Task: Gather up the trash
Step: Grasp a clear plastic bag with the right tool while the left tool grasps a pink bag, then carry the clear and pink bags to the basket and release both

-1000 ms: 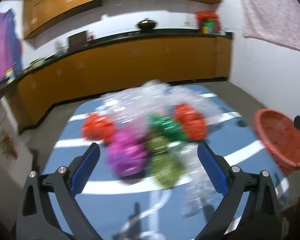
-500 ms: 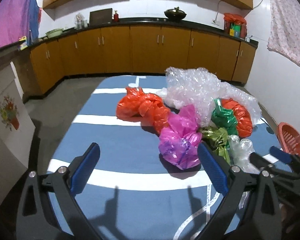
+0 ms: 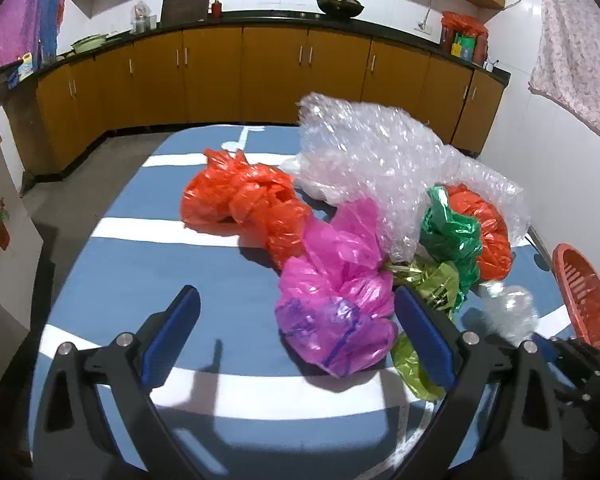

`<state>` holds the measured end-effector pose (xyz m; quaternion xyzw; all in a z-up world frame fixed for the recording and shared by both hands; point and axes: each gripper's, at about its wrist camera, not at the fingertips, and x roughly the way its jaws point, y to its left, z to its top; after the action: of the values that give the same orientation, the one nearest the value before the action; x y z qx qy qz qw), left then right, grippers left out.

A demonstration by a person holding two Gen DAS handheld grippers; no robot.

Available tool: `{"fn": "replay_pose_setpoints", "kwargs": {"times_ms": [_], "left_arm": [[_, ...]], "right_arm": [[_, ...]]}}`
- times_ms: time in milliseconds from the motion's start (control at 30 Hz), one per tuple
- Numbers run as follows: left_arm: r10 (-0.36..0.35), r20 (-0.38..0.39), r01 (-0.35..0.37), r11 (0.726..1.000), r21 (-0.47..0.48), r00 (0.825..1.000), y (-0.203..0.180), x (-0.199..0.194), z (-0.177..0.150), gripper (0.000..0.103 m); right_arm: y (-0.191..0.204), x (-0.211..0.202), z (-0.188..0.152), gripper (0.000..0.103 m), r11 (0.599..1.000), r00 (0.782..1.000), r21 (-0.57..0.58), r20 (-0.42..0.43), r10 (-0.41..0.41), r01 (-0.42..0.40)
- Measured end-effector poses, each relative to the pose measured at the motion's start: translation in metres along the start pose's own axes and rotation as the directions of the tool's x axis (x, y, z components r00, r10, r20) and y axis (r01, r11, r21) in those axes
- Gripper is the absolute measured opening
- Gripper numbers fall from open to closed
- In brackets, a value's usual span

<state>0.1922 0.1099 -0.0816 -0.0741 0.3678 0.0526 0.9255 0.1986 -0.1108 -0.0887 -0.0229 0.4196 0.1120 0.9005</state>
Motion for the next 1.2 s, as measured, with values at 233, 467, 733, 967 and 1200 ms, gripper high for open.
{"fn": "replay_pose_setpoints", "kwargs": {"times_ms": [233, 467, 733, 967, 1200], "left_arm": [[-0.019, -0.077, 0.02, 1.0, 0.004, 0.997, -0.007, 0.028, -0.001, 0.078], [-0.062, -0.115, 0.062, 0.998, -0.007, 0.991, -0.005, 0.038, -0.001, 0.053], [-0.07, -0.068, 0.07, 0.998, -0.002, 0.995, 0.004, 0.009, -0.006, 0.048], [-0.057, -0.021, 0.057, 0.998, -0.015, 0.998, 0.019, -0.03, -0.016, 0.048], [-0.064, 0.026, 0.065, 0.998, -0.022, 0.998, 0.021, -0.07, -0.022, 0.048]], "right_arm": [[-0.032, -0.008, 0.001, 0.032, 0.996, 1.0, 0.085, 0.009, -0.022, 0.022], [-0.041, -0.016, -0.005, 0.032, 0.993, 1.0, 0.116, 0.014, -0.02, 0.019], [-0.043, -0.034, -0.004, 0.032, 0.993, 0.999, 0.12, 0.045, -0.023, 0.017], [-0.049, -0.056, -0.008, 0.032, 0.991, 0.997, 0.132, 0.075, -0.029, 0.019], [-0.056, -0.08, -0.009, 0.032, 0.989, 0.992, 0.144, 0.118, -0.034, 0.016]]}}
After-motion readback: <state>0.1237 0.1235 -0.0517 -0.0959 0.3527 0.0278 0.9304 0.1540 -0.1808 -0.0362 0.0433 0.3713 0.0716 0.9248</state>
